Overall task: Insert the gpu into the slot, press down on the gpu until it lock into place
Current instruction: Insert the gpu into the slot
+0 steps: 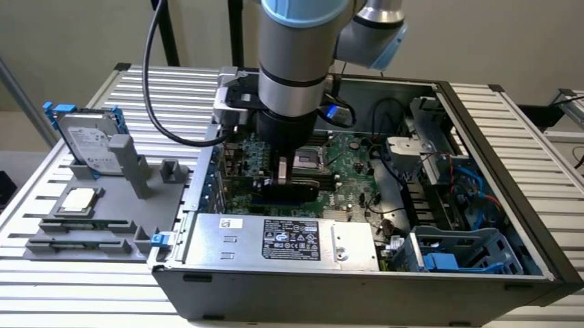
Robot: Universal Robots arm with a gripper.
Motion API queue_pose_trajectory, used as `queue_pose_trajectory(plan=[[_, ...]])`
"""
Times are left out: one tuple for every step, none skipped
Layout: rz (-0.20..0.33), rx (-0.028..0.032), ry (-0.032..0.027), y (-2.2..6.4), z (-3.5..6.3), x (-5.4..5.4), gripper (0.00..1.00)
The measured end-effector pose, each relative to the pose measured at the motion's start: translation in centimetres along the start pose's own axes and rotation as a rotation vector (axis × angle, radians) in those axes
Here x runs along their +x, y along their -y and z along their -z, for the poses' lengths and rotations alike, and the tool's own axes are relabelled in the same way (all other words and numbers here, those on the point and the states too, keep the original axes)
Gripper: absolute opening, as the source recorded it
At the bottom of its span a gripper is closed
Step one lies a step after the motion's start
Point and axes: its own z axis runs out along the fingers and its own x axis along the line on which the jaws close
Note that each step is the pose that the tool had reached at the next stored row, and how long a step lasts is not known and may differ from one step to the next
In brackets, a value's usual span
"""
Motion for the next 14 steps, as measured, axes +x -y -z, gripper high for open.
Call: queue_pose_trajectory(plan=[[0.000,-0.0019,-0.0001,0.04,-0.01,0.00,0.26],[0.000,-0.0042,0.0000,0.08,-0.01,0.00,0.26],[0.000,-0.0067,0.0002,0.12,-0.02,0.00,0.26],[0.000,-0.0086,0.0003,0.16,-0.02,0.00,0.26],[-0.001,-0.0106,0.0006,0.20,-0.03,0.01,0.26],[-0.001,-0.0125,0.0009,0.24,-0.03,0.01,0.26],[-0.001,-0.0144,0.0012,0.27,-0.03,0.01,0.26],[-0.001,-0.0155,0.0016,0.30,-0.07,0.01,0.26],[-0.001,-0.0161,0.0019,0.33,-0.10,0.01,0.26],[-0.001,-0.0167,0.0019,0.36,-0.14,0.01,0.26],[-0.001,-0.0172,0.0020,0.38,-0.18,0.02,0.26],[-0.001,-0.0177,0.0022,0.40,-0.22,0.02,0.26],[-0.001,-0.0185,0.0023,0.41,-0.26,0.02,0.26],[-0.001,-0.0190,0.0024,0.42,-0.30,0.03,0.26]])
